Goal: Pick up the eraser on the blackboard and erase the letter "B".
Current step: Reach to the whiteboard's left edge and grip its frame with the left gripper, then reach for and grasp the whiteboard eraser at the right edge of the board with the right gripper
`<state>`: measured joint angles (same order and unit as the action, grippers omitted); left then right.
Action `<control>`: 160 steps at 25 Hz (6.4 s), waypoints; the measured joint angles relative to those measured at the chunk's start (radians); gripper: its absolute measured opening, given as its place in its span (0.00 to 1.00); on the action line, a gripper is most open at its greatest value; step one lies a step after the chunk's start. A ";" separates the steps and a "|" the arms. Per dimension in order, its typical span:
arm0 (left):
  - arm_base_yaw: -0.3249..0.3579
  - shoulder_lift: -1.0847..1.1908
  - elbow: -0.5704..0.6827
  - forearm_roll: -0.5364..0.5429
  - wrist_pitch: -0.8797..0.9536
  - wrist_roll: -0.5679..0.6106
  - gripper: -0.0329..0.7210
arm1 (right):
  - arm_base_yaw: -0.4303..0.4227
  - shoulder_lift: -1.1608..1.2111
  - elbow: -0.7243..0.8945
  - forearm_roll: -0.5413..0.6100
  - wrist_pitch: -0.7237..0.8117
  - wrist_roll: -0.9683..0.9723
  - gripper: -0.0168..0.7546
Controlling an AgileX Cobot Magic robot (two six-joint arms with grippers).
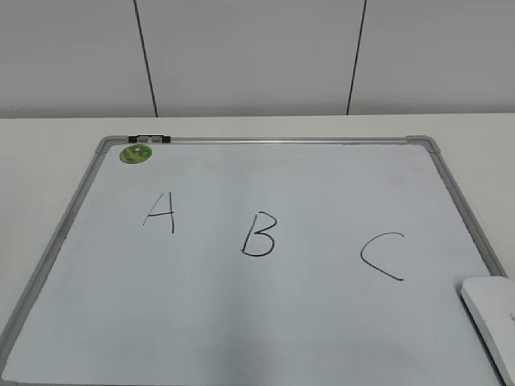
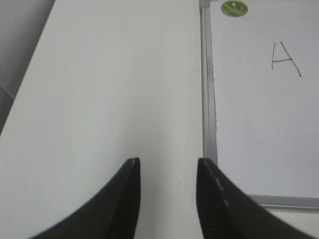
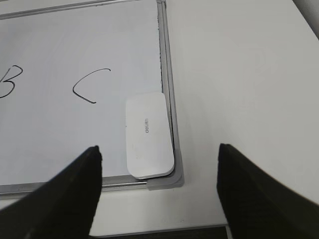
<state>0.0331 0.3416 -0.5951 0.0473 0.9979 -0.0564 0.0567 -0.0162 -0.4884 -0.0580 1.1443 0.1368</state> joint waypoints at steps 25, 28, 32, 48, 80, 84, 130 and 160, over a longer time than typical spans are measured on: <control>0.000 1.030 -0.490 -0.113 -0.100 0.000 0.41 | 0.000 0.000 0.000 0.000 0.000 0.000 0.71; -0.006 1.122 -0.548 -0.124 -0.100 0.000 0.41 | 0.000 0.000 0.000 0.000 0.000 0.000 0.71; -0.033 1.225 -0.616 -0.124 -0.088 0.004 0.41 | 0.000 0.000 0.000 0.000 0.000 0.000 0.71; -0.083 1.537 -0.826 -0.093 -0.009 0.056 0.41 | 0.000 0.000 0.000 0.000 0.000 0.000 0.71; -0.083 1.797 -0.869 -0.123 -0.087 0.056 0.39 | 0.000 0.000 0.000 0.000 0.000 0.000 0.71; -0.083 1.797 -0.869 -0.137 -0.085 0.056 0.25 | 0.000 0.000 0.000 0.000 0.000 0.000 0.71; -0.083 1.797 -0.871 -0.147 -0.083 0.056 0.09 | 0.000 1.268 -0.266 0.112 -0.153 -0.168 0.89; -0.083 1.797 -0.871 -0.155 -0.083 0.056 0.09 | 0.000 1.590 -0.271 0.112 -0.361 -0.165 0.89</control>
<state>-0.0494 2.1388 -1.4659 -0.1077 0.9152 0.0000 0.0567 1.5742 -0.7594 0.0544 0.7836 -0.0285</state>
